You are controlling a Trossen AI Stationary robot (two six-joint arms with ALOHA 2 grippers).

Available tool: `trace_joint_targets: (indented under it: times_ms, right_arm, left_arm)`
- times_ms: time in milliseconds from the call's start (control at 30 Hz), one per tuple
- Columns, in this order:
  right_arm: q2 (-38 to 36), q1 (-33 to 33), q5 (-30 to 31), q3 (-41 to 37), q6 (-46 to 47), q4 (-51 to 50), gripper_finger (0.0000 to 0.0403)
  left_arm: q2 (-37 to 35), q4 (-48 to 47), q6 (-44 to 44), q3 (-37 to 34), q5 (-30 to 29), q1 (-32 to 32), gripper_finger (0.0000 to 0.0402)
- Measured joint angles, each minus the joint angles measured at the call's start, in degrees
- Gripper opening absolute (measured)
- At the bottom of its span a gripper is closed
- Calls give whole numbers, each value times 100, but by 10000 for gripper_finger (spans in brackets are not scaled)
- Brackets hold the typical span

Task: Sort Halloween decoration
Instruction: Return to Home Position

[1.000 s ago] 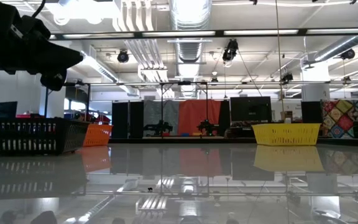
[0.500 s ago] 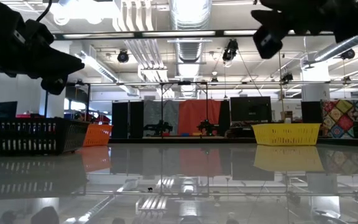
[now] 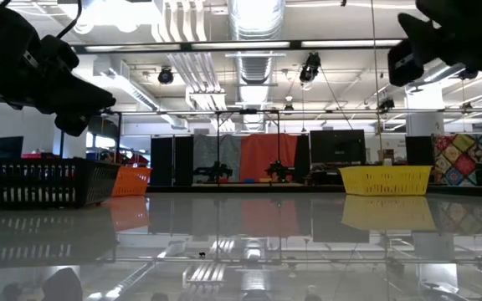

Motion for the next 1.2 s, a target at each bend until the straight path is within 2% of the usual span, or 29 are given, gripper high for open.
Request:
trace_joint_targets:
  times_ms: [200, 433, 700, 967, 1133, 1200]
  right_arm:
    - [-527, 0, -4, -330, -191, -165, 91]
    - [-650, 0, -2, -330, -535, -712, 91]
    - [-936, -2, 160, -332, -1136, -542, 91]
    - [-2294, -2, 358, -335, -1399, -650, 91]
    - [-3316, 0, 340, -337, -1416, -1362, 91]
    - [-3371, -3, 344, -337, -1375, -1541, 91]
  left_arm:
    - [102, -10, -48, 15, -2, 0, 40]
    - [104, -20, 5, 28, -2, 0, 40]
    - [104, -15, 459, 35, -4, 0, 40]
    - [102, -8, 747, 38, -7, 0, 40]
    - [102, 9, 870, 44, -7, 0, 40]
    - [101, 24, 964, 46, -10, 0, 40]
